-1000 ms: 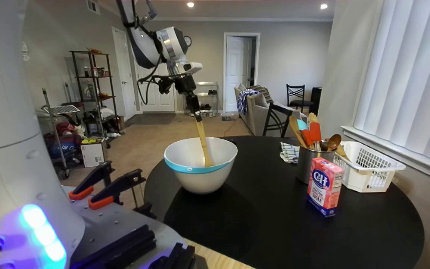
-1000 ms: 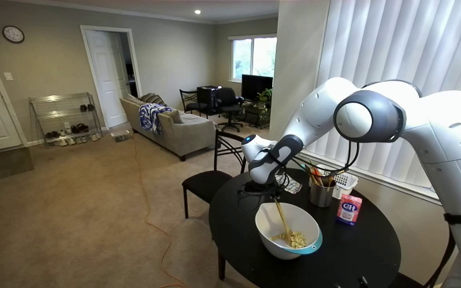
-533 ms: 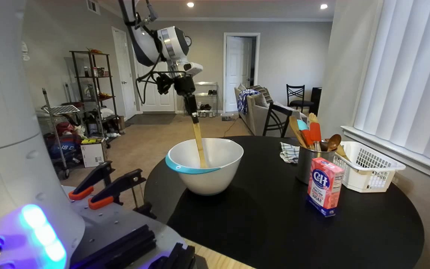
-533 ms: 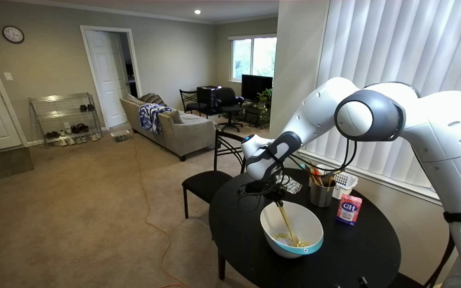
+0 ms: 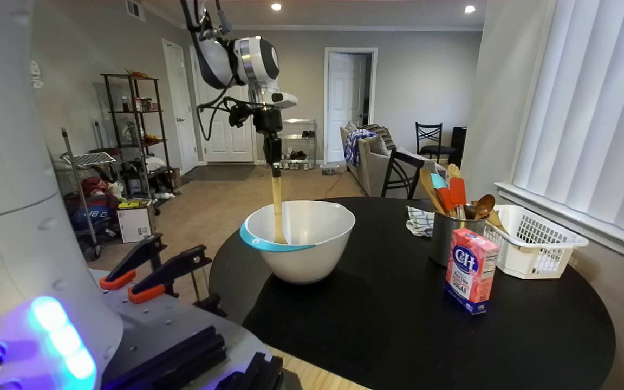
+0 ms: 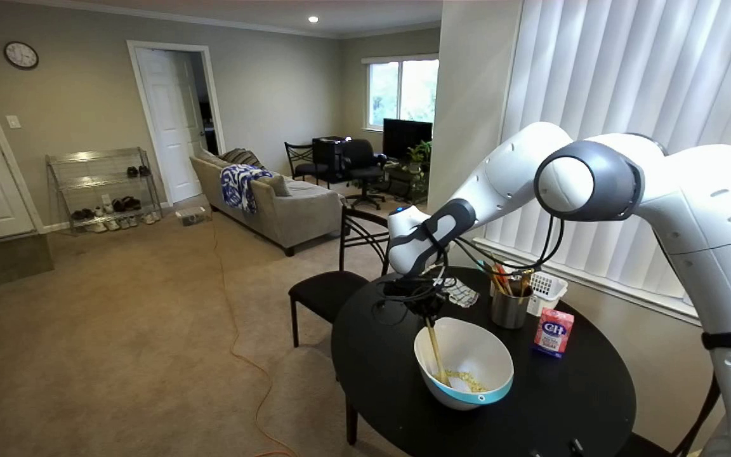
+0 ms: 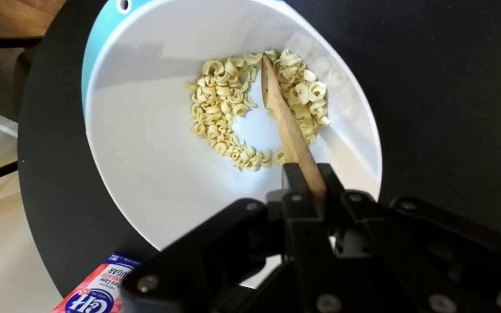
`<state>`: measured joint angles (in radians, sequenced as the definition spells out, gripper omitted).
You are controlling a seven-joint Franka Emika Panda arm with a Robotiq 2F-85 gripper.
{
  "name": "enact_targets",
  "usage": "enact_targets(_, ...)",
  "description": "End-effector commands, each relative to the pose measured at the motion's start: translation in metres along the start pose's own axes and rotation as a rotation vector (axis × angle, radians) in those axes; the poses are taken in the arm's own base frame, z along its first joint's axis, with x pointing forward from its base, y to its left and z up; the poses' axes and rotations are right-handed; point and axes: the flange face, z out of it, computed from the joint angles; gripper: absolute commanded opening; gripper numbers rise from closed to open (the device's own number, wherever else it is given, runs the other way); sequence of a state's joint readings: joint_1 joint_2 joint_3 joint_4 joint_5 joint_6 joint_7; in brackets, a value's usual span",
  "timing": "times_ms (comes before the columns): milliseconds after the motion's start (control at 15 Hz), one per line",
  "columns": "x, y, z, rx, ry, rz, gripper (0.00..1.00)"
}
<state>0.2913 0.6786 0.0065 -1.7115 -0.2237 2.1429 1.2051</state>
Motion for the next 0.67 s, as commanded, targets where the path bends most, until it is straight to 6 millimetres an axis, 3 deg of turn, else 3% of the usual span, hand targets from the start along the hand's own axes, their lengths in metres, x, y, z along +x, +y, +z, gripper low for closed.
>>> enact_targets(0,0.0082,-0.0055,-0.0047,0.106,-0.03,0.043,0.03)
enact_targets(600,0.0138,-0.0006,-0.005,0.058,0.099,0.135,0.03)
